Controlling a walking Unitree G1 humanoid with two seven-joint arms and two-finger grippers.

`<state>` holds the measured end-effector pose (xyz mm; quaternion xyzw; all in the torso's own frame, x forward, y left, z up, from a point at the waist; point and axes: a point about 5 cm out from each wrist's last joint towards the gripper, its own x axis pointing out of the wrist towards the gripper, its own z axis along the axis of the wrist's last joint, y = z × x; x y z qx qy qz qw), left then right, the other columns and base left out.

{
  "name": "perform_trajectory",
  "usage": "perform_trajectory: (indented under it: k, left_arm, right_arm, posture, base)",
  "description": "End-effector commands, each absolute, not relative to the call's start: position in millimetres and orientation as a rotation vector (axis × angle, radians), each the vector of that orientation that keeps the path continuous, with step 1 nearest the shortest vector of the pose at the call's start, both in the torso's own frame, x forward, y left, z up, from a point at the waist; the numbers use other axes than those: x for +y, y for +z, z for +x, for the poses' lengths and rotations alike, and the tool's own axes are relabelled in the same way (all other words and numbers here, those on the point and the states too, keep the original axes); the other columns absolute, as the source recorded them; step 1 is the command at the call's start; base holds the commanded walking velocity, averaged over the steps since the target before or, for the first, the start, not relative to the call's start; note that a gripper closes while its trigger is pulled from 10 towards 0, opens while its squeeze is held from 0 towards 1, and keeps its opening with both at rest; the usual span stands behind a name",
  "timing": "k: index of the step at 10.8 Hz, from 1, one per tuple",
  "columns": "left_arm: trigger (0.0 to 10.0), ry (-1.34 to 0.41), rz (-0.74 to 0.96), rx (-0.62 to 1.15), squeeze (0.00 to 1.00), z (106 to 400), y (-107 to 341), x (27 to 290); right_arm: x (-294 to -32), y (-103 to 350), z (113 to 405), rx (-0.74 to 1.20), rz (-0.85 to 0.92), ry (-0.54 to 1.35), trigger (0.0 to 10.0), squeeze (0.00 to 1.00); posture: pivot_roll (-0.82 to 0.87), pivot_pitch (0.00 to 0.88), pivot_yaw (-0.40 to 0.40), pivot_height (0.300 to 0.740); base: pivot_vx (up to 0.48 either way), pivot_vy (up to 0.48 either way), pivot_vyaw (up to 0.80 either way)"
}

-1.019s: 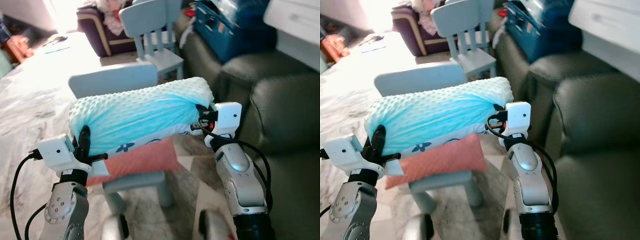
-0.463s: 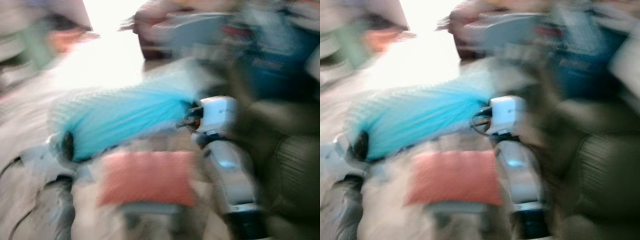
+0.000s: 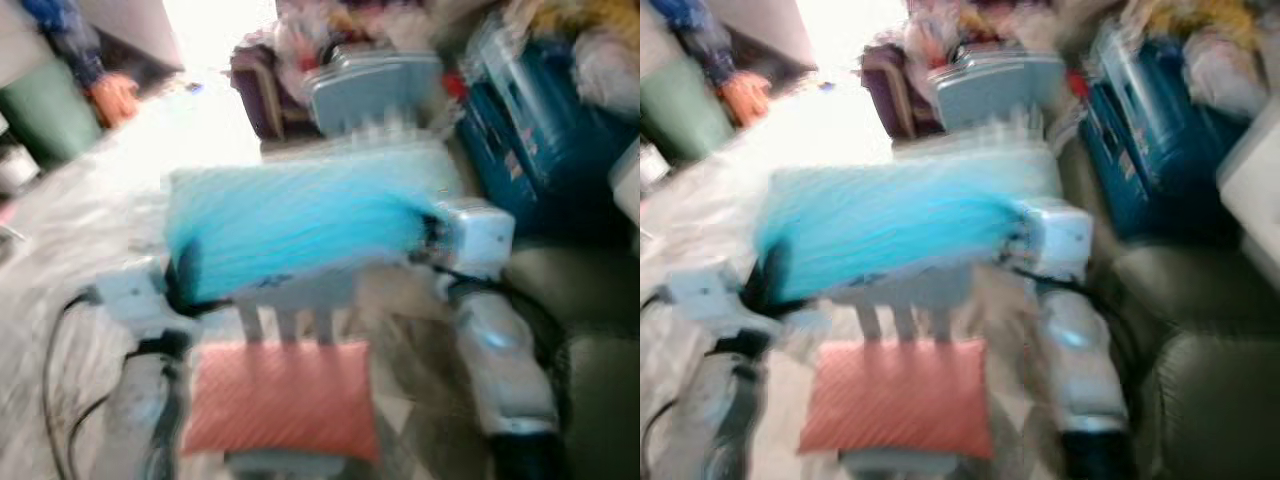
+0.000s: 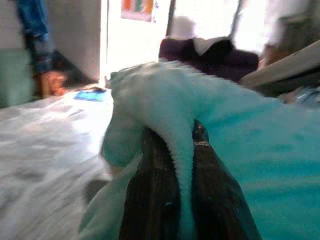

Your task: Move the pillow to the sofa

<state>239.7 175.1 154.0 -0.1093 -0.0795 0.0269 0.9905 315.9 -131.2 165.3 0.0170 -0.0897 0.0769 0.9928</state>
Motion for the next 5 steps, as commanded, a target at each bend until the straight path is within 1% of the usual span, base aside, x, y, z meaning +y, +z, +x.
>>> perform_trajectory:
  k: [1,3,4,5]
  left_arm:
    - [0.0,0.164,-0.180,-0.130,0.00,233,147,197]
    - [0.0,0.179,-0.164,-0.107,0.00,232,144,196]
    - [0.0,0.226,-0.162,-0.069,0.00,232,139,200]
    - [4.0,0.253,-0.140,-0.040,0.00,232,136,202]
  right_arm:
    - [-124,177,317,-0.228,0.040,0.171,0.0,0.00]
    - [-124,176,319,-0.224,0.044,0.172,0.0,0.00]
    - [-123,177,320,-0.228,0.043,0.179,0.0,0.00]
    - [-122,177,320,-0.228,0.039,0.184,0.0,0.00]
  posture:
    - [-0.15,0.003,0.106,0.740]
    - [-0.15,0.000,0.102,0.740]
    - [-0.15,0.000,0.096,0.740]
    - [-0.15,0.000,0.096,0.740]
  base:
    - [0.000,0.000,0.00]
    - [0.000,0.000,0.00]
    - [0.000,0.000,0.00]
    - [0.000,0.000,0.00]
